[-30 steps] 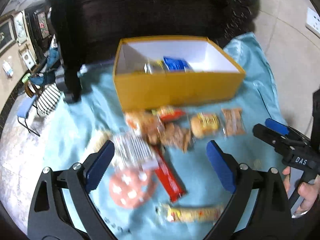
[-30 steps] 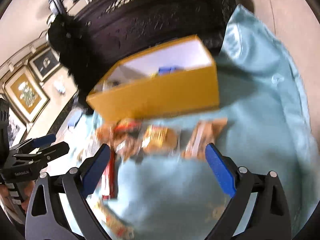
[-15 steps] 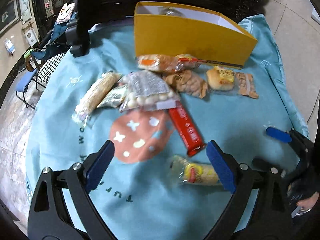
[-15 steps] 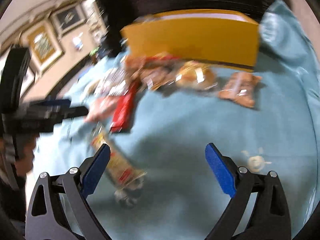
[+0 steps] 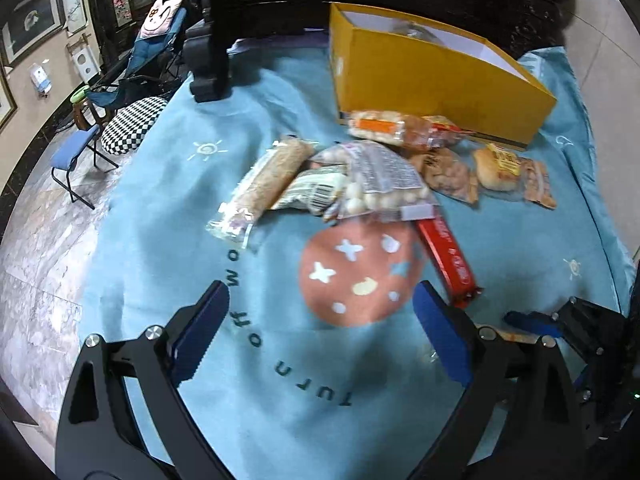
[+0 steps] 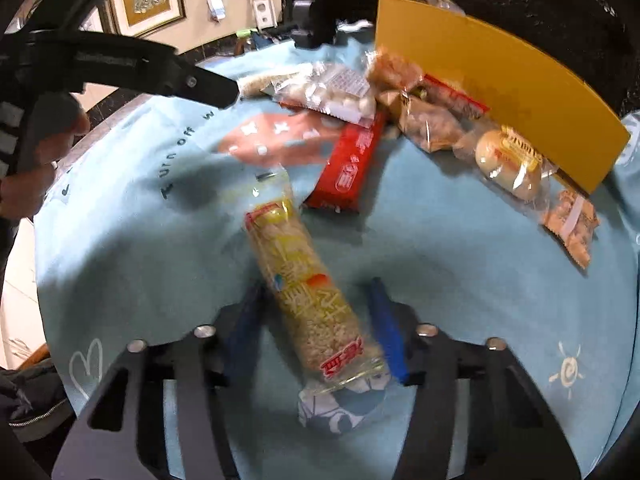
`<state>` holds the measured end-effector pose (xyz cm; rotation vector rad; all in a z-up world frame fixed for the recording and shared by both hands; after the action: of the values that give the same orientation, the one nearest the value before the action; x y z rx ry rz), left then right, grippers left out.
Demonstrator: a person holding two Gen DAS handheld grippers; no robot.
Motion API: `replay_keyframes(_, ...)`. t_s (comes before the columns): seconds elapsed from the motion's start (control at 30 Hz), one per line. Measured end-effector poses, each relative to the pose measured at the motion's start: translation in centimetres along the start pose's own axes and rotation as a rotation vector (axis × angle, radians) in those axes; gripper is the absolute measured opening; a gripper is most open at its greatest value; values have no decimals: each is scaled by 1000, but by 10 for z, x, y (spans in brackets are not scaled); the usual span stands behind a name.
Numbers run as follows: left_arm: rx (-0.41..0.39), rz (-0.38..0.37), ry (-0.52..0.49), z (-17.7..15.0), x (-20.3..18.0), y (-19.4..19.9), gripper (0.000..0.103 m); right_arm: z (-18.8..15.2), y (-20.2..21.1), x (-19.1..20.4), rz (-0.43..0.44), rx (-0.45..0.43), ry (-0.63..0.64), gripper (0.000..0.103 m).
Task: Organize snacks
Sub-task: 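Grasp the clear rice bar with red label using the right gripper, then grasp the clear oat bar with the left gripper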
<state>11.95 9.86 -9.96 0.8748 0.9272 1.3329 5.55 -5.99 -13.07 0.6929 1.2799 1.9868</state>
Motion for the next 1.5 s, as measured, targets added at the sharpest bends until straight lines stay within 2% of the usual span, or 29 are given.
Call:
replay_keyframes(0.1,-8,21,-10,7,8,-2,95,1,2,-4,15,3,-22,30)
replay_keyframes(0.2,-9,50,-28,20,17,-6,95,-2,8,-12,46,-9,-62,29)
replay_keyframes(0.33,-8,69,-67,40,27,-17,95,-5,24,-32,144,-57,-154,29)
replay_keyframes(0.43,8,40,-69,55,34,-31,95,-6,34,-49,189,-93,-221,30)
replay_keyframes(0.77,69,11,-49,95,58,-64,93,-9,40,-67,192,-118,-268,30)
replay_keyframes(0.8,86,13,-52,96,59,-70,90,-9,40,-68,191,-116,-266,30)
replay_keyframes(0.87,112,3,-66,96,57,-78,72,-6,39,-68,188,-115,-264,30)
replay_keyframes(0.93,126,-3,-72,95,54,-85,65,-4,39,-68,188,-110,-259,30)
replay_keyframes(1.03,135,16,-76,95,52,-92,57,-1,36,-67,188,-107,-258,30)
replay_keyframes(1.13,118,53,-98,93,48,-93,56,0,34,-65,188,-98,-252,30)
replay_keyframes(1.2,111,37,-102,92,45,-91,43,0,34,-64,194,-103,-252,29)
replay_keyframes(1.23,105,39,-97,91,44,-89,28,2,35,-63,198,-107,-252,29)
replay_keyframes(1.3,95,89,-89,89,43,-87,28,2,36,-63,196,-103,-251,28)
replay_keyframes(1.4,95,98,-96,85,39,-86,28,4,30,-62,157,-51,-237,28)
replay_keyframes(1.5,98,94,-93,84,37,-84,28,7,24,-65,126,-26,-256,38)
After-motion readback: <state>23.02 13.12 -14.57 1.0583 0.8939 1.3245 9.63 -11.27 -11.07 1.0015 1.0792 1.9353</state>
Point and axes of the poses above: each gripper's, at about its wrist camera, not at the fingertips, and y roughly against the way its jaws point, x to its left, z to its top, the point moved 6 cm from there along -y, roughly the way its jaws point, and after that the axes turned 10 degrees about x, right-handed, at the moved point
